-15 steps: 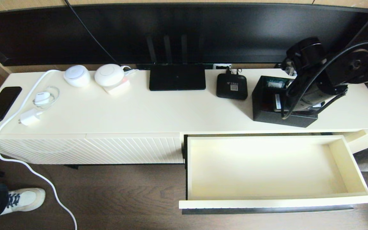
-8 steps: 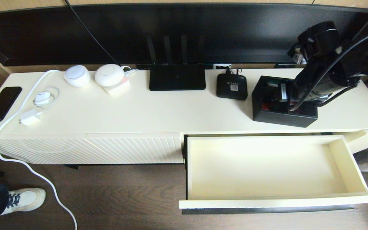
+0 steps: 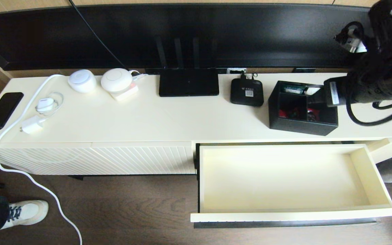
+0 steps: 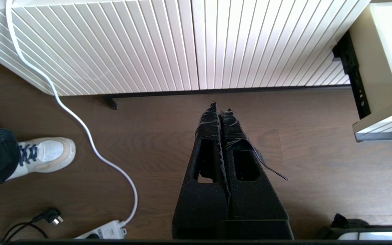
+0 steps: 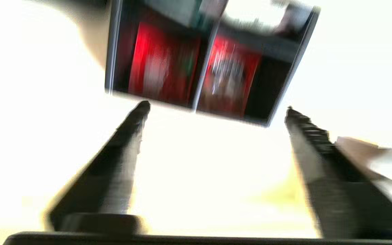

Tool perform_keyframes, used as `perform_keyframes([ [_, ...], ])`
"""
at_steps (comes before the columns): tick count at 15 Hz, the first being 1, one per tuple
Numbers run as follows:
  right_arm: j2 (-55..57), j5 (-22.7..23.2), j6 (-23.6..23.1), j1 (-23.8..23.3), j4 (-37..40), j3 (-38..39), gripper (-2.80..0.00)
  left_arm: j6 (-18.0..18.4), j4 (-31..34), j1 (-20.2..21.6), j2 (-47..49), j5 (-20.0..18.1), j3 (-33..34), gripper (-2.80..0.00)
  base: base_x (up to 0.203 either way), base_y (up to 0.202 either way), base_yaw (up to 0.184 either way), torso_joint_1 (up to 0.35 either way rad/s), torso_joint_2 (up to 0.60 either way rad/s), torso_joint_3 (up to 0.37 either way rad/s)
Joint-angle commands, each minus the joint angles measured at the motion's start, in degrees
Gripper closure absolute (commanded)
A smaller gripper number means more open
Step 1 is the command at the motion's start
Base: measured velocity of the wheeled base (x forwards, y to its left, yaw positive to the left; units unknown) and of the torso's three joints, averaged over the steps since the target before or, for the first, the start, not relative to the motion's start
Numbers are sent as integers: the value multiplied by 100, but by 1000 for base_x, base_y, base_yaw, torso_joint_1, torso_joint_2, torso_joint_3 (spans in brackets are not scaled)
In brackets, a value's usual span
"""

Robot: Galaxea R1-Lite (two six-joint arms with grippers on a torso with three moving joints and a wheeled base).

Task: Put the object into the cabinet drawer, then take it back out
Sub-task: Close the drawer

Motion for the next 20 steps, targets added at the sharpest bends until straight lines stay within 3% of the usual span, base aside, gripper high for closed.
perform_keyframes([
  [1,-835,-73,-176,295,14,1055,0,0,1,0,9,1,5,0,0,0,0,0,0,0],
  [6,-2209,-200,-1474,1263,-186,3655,0,0,1,0,9,1,5,0,0,0,0,0,0,0],
  [10,-2686,-172,-2666,1780,-504,5366,0,0,1,0,9,1,5,0,0,0,0,0,0,0],
  [15,-1959,-144,-2889,2268,-2608,7057,0,0,-1,0,9,1,3,0,0,0,0,0,0,0],
  [20,-733,-85,-2971,2293,-4633,7851,0,0,1,0,9,1,-4,0,0,0,0,0,0,0],
])
